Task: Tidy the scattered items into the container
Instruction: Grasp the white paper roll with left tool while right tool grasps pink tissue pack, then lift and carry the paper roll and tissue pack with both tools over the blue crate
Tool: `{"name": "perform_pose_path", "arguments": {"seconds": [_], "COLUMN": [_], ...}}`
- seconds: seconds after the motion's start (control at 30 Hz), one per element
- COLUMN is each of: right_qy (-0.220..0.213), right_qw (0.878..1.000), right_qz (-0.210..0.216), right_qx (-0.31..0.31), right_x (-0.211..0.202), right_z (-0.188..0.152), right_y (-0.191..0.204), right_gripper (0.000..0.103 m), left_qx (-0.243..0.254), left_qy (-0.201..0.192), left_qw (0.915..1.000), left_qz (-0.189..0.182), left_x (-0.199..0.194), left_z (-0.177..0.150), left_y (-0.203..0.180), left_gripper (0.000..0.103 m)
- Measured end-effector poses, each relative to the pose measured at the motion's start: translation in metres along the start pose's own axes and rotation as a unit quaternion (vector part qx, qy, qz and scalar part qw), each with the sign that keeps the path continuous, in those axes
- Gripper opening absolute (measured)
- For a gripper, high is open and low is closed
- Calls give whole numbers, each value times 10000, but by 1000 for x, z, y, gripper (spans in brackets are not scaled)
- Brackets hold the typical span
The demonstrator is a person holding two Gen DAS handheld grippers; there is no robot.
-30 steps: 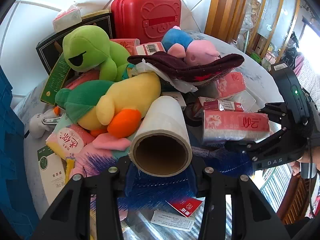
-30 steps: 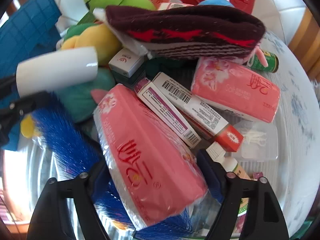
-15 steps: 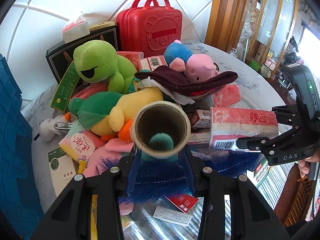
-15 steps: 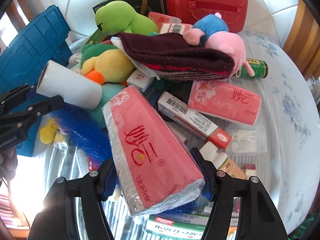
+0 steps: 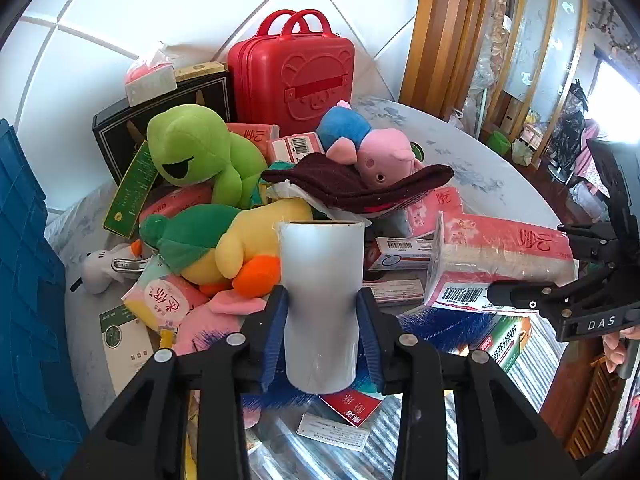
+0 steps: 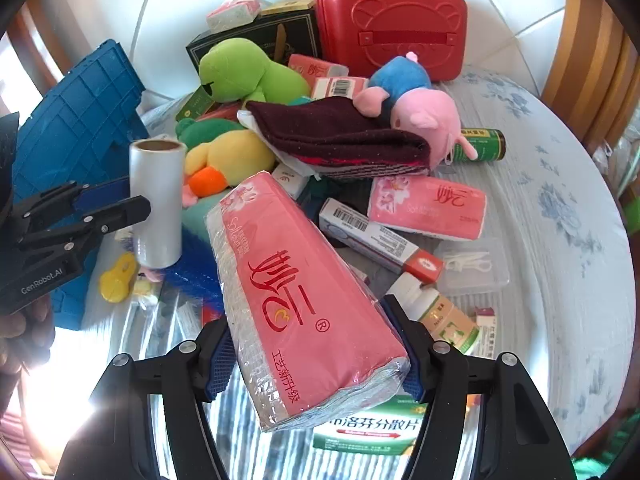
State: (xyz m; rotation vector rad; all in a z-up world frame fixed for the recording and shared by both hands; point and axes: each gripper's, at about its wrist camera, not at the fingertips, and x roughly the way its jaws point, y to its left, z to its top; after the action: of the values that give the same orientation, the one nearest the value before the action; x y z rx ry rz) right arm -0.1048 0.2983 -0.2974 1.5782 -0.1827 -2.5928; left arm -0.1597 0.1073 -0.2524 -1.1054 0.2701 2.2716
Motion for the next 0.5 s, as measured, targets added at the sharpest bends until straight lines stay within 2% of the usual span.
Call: {"name": "perform_pose_path", "arguments": {"seconds": [0.03, 0.2, 0.3, 0.37, 0.4, 0.43, 0.47, 0.5], "right_qy": [-26, -55, -45, -18, 3, 22, 33, 42], "right_qw": [10000, 10000, 10000, 9999, 9999, 9999, 9999, 9999], "right_qz": [0, -9, -3, 10, 17, 19, 15, 18], "right_qx": [21, 50, 79, 122, 134, 140, 151, 163], "right_x": [-3, -12, -11, -8, -7, -5, -4, -3], "right_z": [0, -3, -8, -11, -13, -14, -16, -17], "right_y": [0, 0, -2, -4, -5, -6, -7, -8], "right_gripper": [65, 65, 65, 65, 65, 65, 65, 65], "left_qx": [5, 74, -154, -189, -197, -182, -133, -98], "left_qy": [1, 248, 349, 557, 673, 755, 764, 755], "left_qw": [10000, 9995, 9993, 9982, 9974, 9968, 9967, 9968], "left_qz": [23, 160, -41, -122, -172, -203, -226, -249], "left_x": [-2, 8, 14, 23, 29, 33, 36, 38], "left_z": [1, -4, -12, -16, -18, -20, -22, -23], "left_y": [-1, -1, 4, 0, -4, -10, -17, -23], "left_gripper": [0, 0, 0, 6, 20, 39, 48, 61]}}
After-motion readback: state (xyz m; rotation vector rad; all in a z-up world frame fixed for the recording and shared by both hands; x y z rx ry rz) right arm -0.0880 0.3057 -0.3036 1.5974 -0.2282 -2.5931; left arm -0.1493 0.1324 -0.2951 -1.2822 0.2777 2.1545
